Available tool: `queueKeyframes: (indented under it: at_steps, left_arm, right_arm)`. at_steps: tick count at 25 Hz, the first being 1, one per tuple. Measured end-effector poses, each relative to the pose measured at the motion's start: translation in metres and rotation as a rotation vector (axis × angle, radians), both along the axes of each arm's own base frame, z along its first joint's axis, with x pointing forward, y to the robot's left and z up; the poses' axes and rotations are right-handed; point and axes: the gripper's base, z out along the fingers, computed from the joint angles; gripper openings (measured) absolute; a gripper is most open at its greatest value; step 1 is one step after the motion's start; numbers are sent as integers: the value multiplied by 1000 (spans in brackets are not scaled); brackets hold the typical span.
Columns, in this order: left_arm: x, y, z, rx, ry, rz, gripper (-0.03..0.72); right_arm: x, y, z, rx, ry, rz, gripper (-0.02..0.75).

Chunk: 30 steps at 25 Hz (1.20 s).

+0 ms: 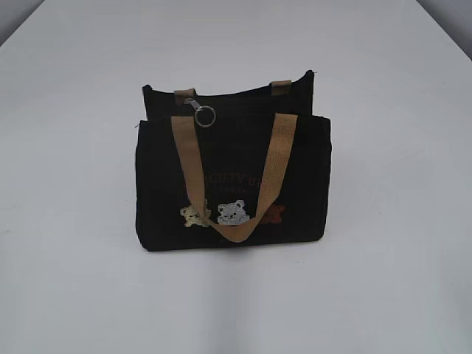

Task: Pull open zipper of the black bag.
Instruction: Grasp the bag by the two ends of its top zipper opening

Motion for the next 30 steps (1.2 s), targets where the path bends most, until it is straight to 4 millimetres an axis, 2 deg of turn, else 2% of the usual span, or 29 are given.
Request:
queueKeyframes:
  at_steps: [22, 24, 27, 30]
  left_arm:
    - [1, -2, 0, -20, 5, -15, 236]
    - [6, -6, 4, -21, 18, -53, 239]
    - [28, -20, 20, 53, -61, -246, 271]
    - [70, -34, 37, 145, -197, -404, 317]
  right_arm:
    - [0, 0, 0, 0, 0, 0, 287]
    - [0, 0, 0, 0, 0, 0, 287]
    - [0, 0, 0, 0, 0, 0, 287]
    - [0, 0, 0, 0, 0, 0, 287]
